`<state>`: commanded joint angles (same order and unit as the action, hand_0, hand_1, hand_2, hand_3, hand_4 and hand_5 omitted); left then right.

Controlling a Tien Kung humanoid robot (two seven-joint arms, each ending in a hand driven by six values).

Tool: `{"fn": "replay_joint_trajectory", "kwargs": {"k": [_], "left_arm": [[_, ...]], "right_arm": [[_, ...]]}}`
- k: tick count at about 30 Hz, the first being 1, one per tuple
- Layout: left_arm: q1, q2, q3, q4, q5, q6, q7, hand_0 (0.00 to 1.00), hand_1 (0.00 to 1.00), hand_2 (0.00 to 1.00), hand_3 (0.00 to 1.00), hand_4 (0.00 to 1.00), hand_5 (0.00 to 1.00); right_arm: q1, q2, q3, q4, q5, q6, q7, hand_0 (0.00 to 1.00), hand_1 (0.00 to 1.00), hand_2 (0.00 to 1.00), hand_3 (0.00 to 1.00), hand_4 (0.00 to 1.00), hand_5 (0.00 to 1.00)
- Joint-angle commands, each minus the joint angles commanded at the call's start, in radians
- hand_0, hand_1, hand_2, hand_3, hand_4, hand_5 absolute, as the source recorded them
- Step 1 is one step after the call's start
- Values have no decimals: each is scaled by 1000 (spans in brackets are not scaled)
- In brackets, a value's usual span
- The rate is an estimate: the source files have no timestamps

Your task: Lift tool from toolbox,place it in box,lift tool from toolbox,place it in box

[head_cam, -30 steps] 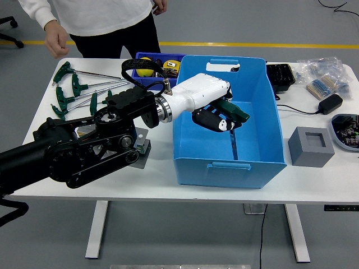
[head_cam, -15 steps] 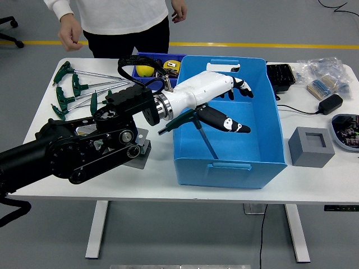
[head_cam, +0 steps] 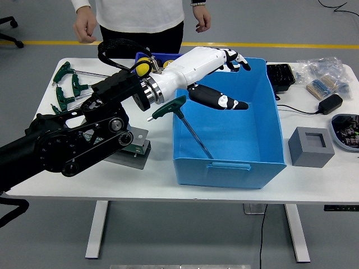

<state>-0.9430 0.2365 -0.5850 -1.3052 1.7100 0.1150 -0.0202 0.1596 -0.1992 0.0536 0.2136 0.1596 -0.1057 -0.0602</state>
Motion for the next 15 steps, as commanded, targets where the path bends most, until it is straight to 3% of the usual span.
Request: {"fn": "replay_joint_trajectory", "kwargs": {"k": [4, 7, 11, 15], "left_arm": [[49, 59, -76, 18, 126, -6, 4, 543, 658, 780, 733, 998, 688], [86, 119, -137, 58, 211, -16, 7, 543, 658, 780, 733, 998, 688], [122, 181, -192, 96, 255, -27, 9, 534, 642, 728, 698, 998, 701], [150, 224, -224, 123, 267, -39, 14, 534, 642, 728, 698, 998, 701]], "right_arm": [[-4, 3, 8, -1, 2, -1, 1, 770, 760, 798, 660, 886, 775], [-5, 4, 12, -2, 1, 0, 2, 770, 760, 798, 660, 886, 775], [-5, 4, 14, -3, -1, 0, 2, 770, 759, 798, 660, 886, 776], [-6, 6, 10, -4, 2, 0, 3, 770, 759, 798, 660, 886, 776]]}}
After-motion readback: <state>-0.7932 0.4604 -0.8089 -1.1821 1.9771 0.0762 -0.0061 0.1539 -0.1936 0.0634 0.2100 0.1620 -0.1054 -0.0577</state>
